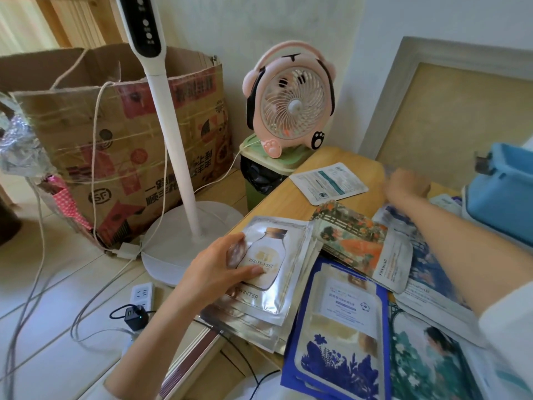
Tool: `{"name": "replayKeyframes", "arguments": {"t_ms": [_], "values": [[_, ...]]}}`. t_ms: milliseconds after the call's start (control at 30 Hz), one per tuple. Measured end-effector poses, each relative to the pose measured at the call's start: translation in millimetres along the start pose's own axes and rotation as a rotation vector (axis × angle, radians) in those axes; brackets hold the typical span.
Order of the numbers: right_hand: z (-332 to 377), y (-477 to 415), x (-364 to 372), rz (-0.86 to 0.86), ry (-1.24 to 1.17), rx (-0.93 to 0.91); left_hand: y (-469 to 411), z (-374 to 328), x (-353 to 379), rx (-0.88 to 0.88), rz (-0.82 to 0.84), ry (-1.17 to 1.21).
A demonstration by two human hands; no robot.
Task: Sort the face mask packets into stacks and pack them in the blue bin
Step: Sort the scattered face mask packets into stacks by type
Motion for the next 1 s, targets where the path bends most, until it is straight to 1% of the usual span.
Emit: {"name": "replayKeyframes", "arguments": {"t_ms": [67,133,200,233,267,300,333,400,467,533,600,667,733,800,833,867,933,1000], "values": [[-11.5,2.2,-22.3,-0.063,-0.204,0.055,0.8,1.6,-0.9,0.006,-0.002,0.045],[-16.2,7.9,-50.1,-0.093,-0.462,0.077,1.5,3.3,-1.3,0.013,0.006,0.079],[-16.4,14.0,-74.9,-0.074,-0.765,0.083,2.3,4.0,-0.6,0.029,0.016,0.089],[-15.9,19.2,-84.5,-0.009,-0.946,0.098,2.7,4.5,0.1,0.037,0.019,0.094],[-15.0,25.3,-89.3,0.097,-1.147,0.117,3.0,5.6,0.7,0.033,0.022,0.102],[-12.3,37.7,-92.5,0.253,-1.303,0.137,3.1,5.7,1.6,0.028,0.025,0.116],[-7.9,52.2,-91.8,0.419,-1.402,0.138,3.3,5.9,2.4,0.013,0.032,0.134],[4.5,90.2,-92.5,0.691,-1.404,0.063,4.2,5.5,3.7,-0.019,0.039,0.155],[13.7,128.4,-90.7,0.879,-1.339,-0.032,5.0,2.2,1.0,-0.011,-0.018,0.196],[17.2,158.5,-84.5,1.005,-1.333,-0.061,6.9,-1.7,-4.6,0.004,-0.134,0.297],[20.5,183.4,-76.5,1.11,-1.326,-0.056,9.0,-2.4,-6.1,-0.011,-0.207,0.375],[24.7,205.4,-70.4,1.207,-1.298,-0.081,11.4,-3.0,-7.0,-0.049,-0.238,0.425],[27.5,222.0,-67.9,1.261,-1.252,-0.109,12.7,0.8,-6.0,-0.092,-0.212,0.422],[28.0,229.2,-67.2,1.262,-1.223,-0.125,13.1,4.0,-7.1,-0.097,-0.188,0.401],[27.7,229.2,-69.3,1.225,-1.215,-0.132,13.3,2.8,-8.3,-0.077,-0.201,0.428],[26.7,226.4,-74.4,1.152,-1.201,-0.153,12.2,0.9,-12.0,-0.024,-0.249,0.443],[26.1,217.0,-93.5,0.939,-1.156,-0.253,9.8,-12.8,-29.2,0.148,-0.406,0.425],[31.9,211.3,-120.7,0.772,-1.107,-0.381,8.7,-32.4,-53.9,0.268,-0.534,0.507]]}}
Point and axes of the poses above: each hand's wrist, its own y-axis away from the middle knuckle, its own x-axis out of the palm, z = x × y, the point moved 6 cm from there along -y, towards the middle knuckle, and after that the axes turned 15 degrees about x, right-handed, at the moved point
